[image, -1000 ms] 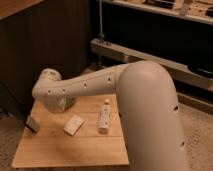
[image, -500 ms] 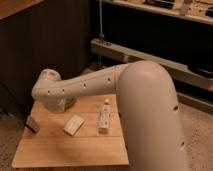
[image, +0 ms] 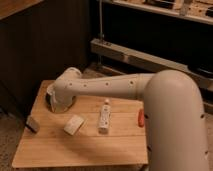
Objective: Knock the eraser over
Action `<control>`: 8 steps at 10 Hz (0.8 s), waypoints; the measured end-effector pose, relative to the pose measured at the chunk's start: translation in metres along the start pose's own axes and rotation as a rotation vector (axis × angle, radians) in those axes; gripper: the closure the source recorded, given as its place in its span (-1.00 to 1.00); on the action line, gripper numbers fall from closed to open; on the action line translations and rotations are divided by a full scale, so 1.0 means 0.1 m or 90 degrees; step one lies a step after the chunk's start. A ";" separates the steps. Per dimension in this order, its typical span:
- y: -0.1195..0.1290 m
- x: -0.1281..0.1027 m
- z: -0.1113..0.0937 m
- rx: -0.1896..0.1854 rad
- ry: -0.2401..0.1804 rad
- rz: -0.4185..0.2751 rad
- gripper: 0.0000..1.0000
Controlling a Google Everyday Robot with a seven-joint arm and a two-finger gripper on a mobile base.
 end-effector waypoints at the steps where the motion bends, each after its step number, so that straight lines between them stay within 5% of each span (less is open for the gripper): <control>1: -0.04 -0.02 -0.01 0.043 -0.005 0.000 0.70; 8: -0.62 -0.14 0.15 0.083 -0.060 -0.059 0.70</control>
